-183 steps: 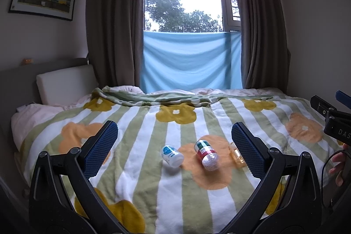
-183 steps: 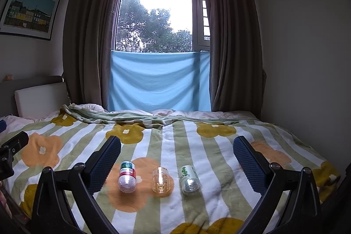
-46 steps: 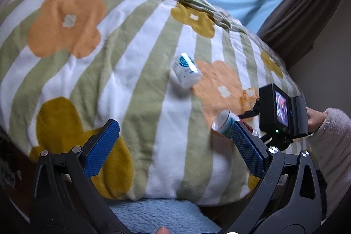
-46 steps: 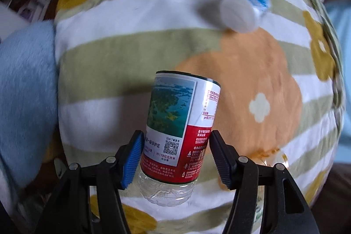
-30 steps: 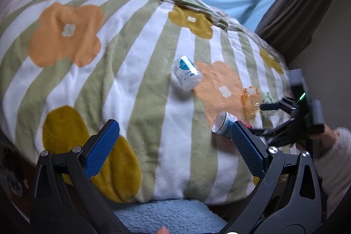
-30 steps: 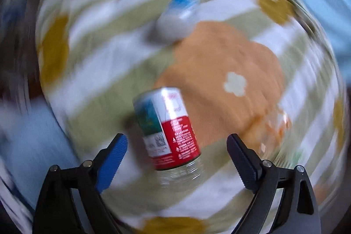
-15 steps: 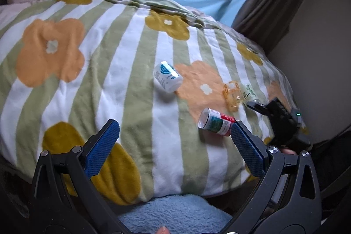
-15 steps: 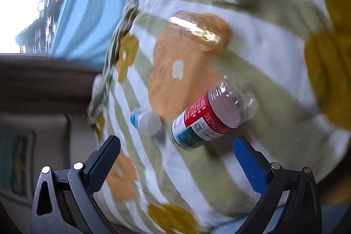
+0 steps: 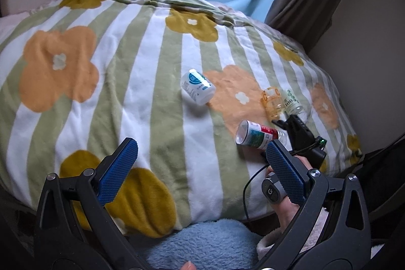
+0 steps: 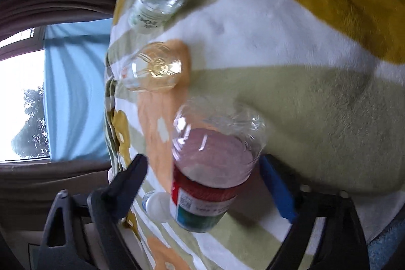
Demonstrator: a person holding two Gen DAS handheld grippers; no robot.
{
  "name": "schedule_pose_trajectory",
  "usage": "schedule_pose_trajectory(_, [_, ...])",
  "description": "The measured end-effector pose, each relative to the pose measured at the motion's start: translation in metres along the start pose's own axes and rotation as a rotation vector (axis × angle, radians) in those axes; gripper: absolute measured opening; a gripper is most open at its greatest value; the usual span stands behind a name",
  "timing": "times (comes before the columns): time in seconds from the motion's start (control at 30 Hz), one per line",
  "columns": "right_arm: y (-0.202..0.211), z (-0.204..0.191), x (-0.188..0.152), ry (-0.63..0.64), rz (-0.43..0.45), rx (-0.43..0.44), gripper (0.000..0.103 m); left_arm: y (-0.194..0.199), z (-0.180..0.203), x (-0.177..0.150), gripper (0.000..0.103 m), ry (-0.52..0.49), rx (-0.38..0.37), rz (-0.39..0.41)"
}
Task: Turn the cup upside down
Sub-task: 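Rotate the held cup with the right gripper so its rim faces down, then lower the inverted cup onto the bed and open the right gripper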
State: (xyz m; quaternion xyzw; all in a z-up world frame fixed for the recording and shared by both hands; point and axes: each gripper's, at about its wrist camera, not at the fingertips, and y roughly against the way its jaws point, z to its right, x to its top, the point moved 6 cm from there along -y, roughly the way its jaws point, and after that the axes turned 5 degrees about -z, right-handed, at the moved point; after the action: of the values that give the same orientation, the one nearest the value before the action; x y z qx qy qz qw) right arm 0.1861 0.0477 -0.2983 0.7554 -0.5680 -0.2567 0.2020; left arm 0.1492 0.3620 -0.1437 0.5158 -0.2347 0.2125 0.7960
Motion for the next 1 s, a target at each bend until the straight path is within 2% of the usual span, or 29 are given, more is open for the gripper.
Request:
schedule_pose_trajectory(0.03, [-0.003,0.002,0.001,-0.011,-0.004,0.002,0.075,-0.003,0.000,0.001,0.101,0.000,-0.005,-0.005])
schedule_pose_trajectory(0.17, [-0.009,0.005,0.004,-0.015,-0.004,0.006,0.060,-0.008,0.003,0.000,0.101,-0.007,0.000,-0.013])
schedule_pose_trajectory(0.3, [-0.009,0.002,0.004,0.010,-0.019,0.007,0.059,-0.010,0.004,0.001,0.101,-0.006,0.003,-0.011])
schedule_pose_trajectory(0.4, [-0.002,-0.014,0.002,0.111,-0.029,0.010,0.059,-0.009,0.006,0.002,0.101,-0.001,0.004,0.002])
schedule_pose_trajectory(0.5, [0.013,-0.047,0.000,0.357,-0.018,0.009,0.059,-0.008,0.008,0.002,0.101,0.013,0.001,0.022])
schedule_pose_trajectory(0.57, [0.023,-0.071,-0.003,0.577,-0.001,-0.003,0.059,-0.007,0.009,0.001,0.101,0.016,0.009,0.029])
schedule_pose_trajectory(0.6, [0.027,-0.084,-0.005,0.729,0.018,-0.024,0.059,-0.008,0.010,0.000,0.101,0.018,0.017,0.032])
schedule_pose_trajectory(0.77, [0.031,-0.106,-0.026,1.276,0.086,-0.095,0.059,-0.013,0.010,-0.002,0.101,0.048,0.041,0.044])
schedule_pose_trajectory(0.83, [0.026,-0.104,-0.035,1.451,0.100,-0.111,0.059,-0.017,0.011,-0.003,0.101,0.062,0.054,0.045])
schedule_pose_trajectory(0.93, [0.018,-0.091,-0.047,1.632,0.079,-0.111,0.059,-0.025,0.014,-0.005,0.101,0.085,0.064,0.046])
schedule_pose_trajectory(1.0, [0.012,-0.084,-0.051,1.703,0.059,-0.098,0.059,-0.030,0.016,-0.006,0.101,0.093,0.072,0.048])
